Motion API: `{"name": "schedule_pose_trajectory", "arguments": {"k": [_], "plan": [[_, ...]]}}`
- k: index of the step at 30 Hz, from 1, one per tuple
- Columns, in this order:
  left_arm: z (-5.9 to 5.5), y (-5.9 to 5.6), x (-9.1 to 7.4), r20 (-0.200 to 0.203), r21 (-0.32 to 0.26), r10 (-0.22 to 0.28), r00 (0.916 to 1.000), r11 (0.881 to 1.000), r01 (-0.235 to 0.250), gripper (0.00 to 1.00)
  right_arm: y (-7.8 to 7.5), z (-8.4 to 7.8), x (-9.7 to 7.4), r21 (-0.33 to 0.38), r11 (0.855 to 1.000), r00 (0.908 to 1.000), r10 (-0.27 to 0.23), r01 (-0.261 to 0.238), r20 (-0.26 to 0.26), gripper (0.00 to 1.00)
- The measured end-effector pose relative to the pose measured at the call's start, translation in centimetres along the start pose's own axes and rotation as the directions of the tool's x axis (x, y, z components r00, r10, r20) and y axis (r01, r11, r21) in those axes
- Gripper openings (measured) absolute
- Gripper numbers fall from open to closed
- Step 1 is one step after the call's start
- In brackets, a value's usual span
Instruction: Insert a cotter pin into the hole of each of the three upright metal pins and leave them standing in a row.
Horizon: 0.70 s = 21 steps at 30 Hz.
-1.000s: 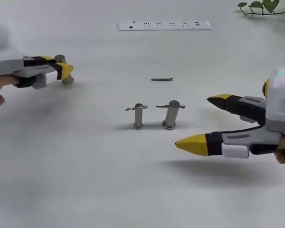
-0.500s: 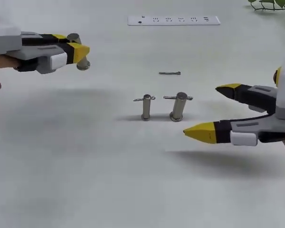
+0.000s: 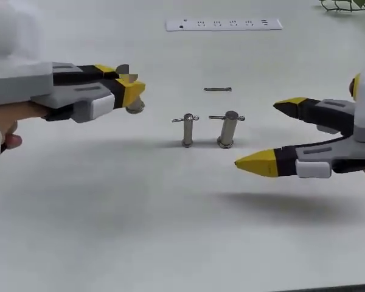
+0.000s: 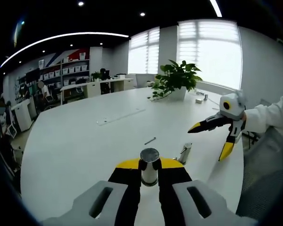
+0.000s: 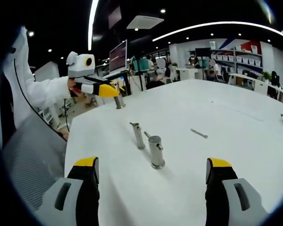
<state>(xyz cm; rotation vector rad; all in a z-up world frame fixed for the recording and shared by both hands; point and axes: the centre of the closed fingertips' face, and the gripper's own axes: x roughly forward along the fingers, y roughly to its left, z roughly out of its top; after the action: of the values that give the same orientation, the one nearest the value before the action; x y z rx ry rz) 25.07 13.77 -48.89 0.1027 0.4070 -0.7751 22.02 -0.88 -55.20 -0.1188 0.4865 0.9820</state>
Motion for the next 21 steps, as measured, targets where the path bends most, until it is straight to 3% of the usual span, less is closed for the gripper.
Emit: {"name": "schedule_pose_trajectory", "arguments": {"k": [6, 16, 21], "plan": [[-1.0, -1.2, -0.1, -0.008, -0.023, -0.02, 0.9998, 1.0, 0.02, 0.1, 0.5, -0.1, -0.4, -0.005, 1.0, 1.0, 0.009, -0.009, 0.003, 0.92], [-4.3, -2.5, 1.3, -0.058, -0.039, -0.033, 0.9978, 0.999, 0.031, 0.1, 1.5, -0.2, -0.4, -0.018, 0.999, 0.9991, 0.044, -0.043, 0.001, 0.92], [-5.5, -3.2, 2.1, -0.083, -0.049, -0.052, 0.9952, 0.998, 0.048, 0.1, 1.7, -0.3, -0.2, -0.021, 0.998, 0.9983, 0.058, -0.058, -0.003, 0.92]]}}
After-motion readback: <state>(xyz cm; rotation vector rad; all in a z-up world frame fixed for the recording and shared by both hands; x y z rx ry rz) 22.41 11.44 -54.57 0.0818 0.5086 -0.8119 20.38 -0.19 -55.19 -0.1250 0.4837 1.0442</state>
